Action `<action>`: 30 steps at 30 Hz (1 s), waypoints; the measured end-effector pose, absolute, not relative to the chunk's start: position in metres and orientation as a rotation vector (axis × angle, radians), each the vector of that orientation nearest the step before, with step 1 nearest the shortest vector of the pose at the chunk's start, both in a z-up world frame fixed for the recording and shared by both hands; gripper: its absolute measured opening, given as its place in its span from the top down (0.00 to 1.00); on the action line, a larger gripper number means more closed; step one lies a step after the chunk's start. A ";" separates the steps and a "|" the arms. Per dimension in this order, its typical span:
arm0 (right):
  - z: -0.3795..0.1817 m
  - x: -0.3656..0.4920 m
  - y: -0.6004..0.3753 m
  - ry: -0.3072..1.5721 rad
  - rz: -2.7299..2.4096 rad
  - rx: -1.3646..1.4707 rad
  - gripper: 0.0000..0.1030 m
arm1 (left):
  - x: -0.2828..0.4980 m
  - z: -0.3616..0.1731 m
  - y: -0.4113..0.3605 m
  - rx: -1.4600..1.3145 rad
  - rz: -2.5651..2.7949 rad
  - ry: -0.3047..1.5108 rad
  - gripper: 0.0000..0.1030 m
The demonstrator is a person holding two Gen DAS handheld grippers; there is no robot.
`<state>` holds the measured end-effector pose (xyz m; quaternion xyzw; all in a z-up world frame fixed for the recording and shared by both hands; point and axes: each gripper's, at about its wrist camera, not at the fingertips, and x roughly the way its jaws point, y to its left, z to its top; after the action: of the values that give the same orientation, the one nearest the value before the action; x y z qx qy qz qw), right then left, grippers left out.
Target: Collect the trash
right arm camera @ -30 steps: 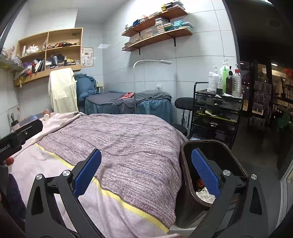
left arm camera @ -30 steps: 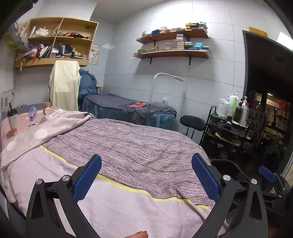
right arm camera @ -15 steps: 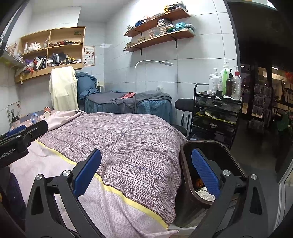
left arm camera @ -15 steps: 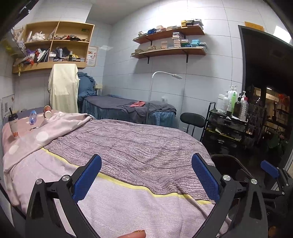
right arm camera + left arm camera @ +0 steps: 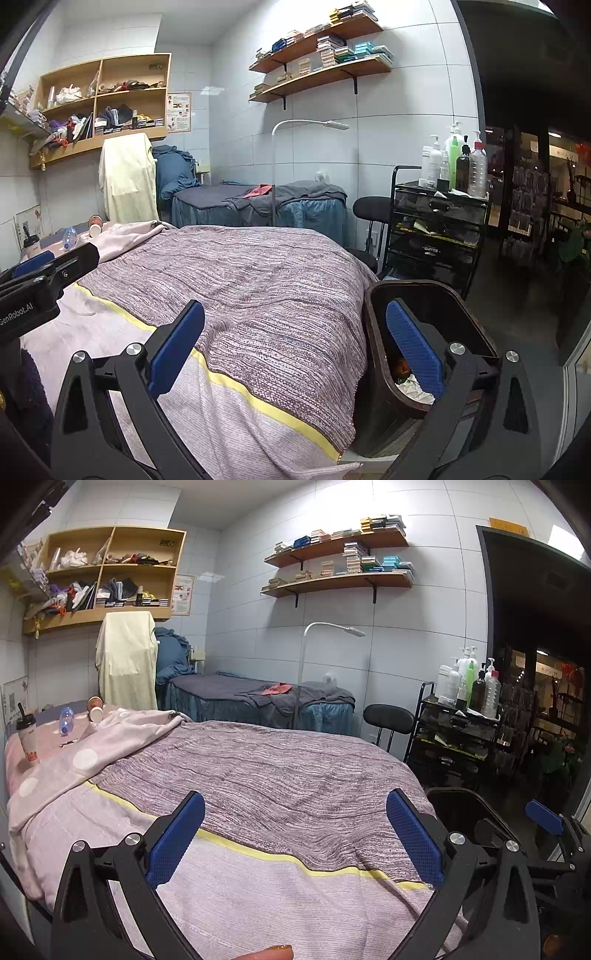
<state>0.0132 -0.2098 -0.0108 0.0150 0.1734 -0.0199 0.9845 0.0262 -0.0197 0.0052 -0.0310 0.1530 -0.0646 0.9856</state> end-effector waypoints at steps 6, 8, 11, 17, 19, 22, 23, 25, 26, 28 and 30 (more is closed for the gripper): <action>-0.012 0.015 -0.209 0.350 -0.038 0.030 0.06 | 0.026 0.005 -0.019 -0.061 -0.127 0.305 0.06; -0.011 0.015 -0.209 0.351 -0.038 0.031 0.06 | 0.026 0.005 -0.019 -0.057 -0.127 0.306 0.06; -0.011 0.016 -0.209 0.352 -0.036 0.033 0.06 | 0.026 0.005 -0.019 -0.052 -0.126 0.306 0.06; -0.011 0.016 -0.209 0.351 -0.035 0.034 0.06 | 0.026 0.005 -0.018 -0.049 -0.125 0.304 0.06; -0.011 0.017 -0.209 0.351 -0.035 0.033 0.06 | 0.026 0.005 -0.018 -0.050 -0.127 0.305 0.06; -0.011 0.017 -0.209 0.351 -0.035 0.033 0.06 | 0.026 0.005 -0.018 -0.051 -0.125 0.303 0.06; -0.011 0.017 -0.209 0.352 -0.035 0.032 0.06 | 0.026 0.005 -0.019 -0.045 -0.121 0.303 0.06; -0.012 0.017 -0.208 0.353 -0.035 0.031 0.06 | 0.025 0.005 -0.021 -0.035 -0.115 0.302 0.06; -0.012 0.017 -0.208 0.353 -0.035 0.032 0.06 | 0.025 0.004 -0.021 -0.032 -0.112 0.301 0.06; -0.012 0.017 -0.209 0.356 -0.034 0.033 0.06 | 0.025 0.004 -0.023 -0.026 -0.109 0.305 0.06; -0.013 0.017 -0.208 0.355 -0.034 0.034 0.06 | 0.025 0.004 -0.022 -0.025 -0.109 0.308 0.06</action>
<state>0.0173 -0.2084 -0.0126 0.0171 0.1767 -0.0171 0.9840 0.0249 -0.0222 0.0037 -0.0127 0.1531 -0.0543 0.9866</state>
